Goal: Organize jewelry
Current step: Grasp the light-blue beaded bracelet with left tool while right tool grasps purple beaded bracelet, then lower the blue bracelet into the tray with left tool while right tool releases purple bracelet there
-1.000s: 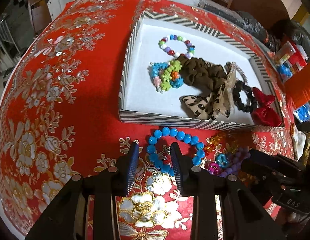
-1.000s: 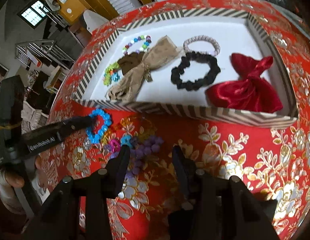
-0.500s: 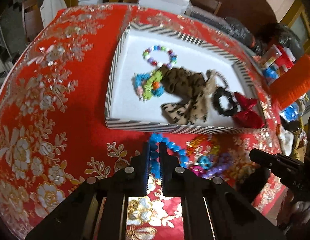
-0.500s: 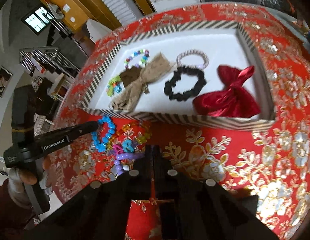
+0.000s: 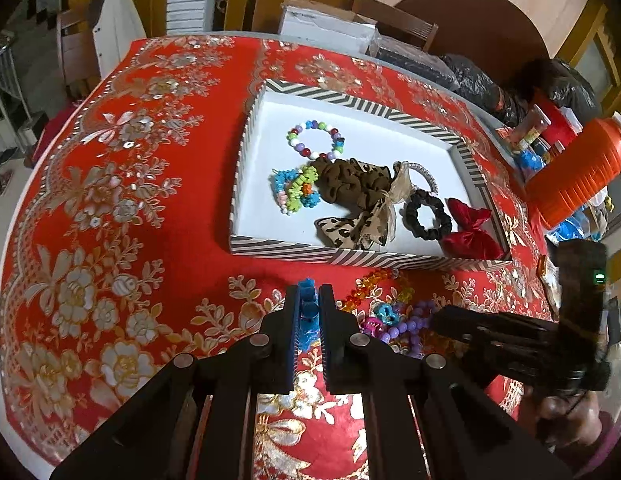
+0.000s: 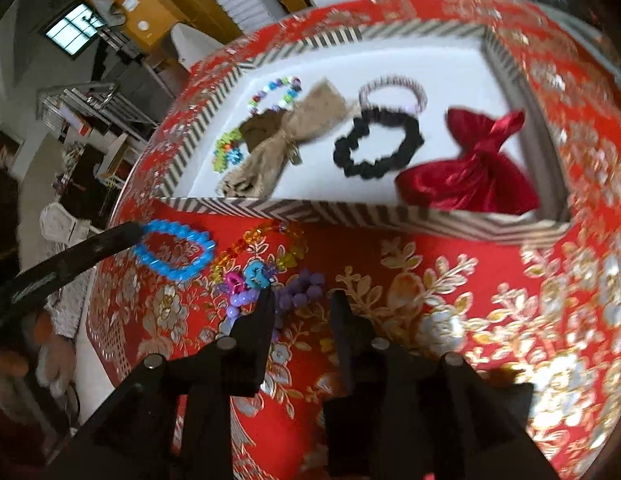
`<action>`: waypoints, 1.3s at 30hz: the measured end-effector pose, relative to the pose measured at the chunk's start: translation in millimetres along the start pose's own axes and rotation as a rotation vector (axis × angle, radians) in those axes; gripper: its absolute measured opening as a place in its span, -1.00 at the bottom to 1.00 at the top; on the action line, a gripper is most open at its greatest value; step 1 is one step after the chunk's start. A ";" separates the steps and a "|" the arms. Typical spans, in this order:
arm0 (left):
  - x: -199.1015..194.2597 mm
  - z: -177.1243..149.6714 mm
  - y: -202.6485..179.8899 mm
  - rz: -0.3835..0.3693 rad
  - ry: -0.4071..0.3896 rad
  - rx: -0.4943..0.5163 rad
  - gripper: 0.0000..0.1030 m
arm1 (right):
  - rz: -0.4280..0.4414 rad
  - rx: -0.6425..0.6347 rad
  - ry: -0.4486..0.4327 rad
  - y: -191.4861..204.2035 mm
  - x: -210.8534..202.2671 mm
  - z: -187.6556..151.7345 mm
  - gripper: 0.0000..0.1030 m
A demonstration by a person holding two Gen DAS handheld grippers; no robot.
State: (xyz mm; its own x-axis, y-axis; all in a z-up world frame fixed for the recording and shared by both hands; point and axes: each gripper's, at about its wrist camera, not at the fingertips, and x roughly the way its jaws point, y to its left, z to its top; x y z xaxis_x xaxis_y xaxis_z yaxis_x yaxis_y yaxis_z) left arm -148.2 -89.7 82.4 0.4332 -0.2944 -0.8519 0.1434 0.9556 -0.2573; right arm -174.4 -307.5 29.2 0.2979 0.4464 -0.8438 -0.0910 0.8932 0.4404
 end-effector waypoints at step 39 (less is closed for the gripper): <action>-45.2 27.7 -17.1 0.015 -0.095 0.016 -1.00 | 0.108 -0.056 -0.228 -0.2 -104.4 17.7 -0.82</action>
State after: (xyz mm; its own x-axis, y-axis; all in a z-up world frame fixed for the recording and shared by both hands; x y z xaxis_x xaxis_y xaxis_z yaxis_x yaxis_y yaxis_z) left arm -145.5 -93.0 138.0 0.5177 -0.2801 -0.8084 0.1499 0.9600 -0.2366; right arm -188.7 -355.3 122.6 0.4898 0.5208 -0.6992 -0.1847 0.8457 0.5006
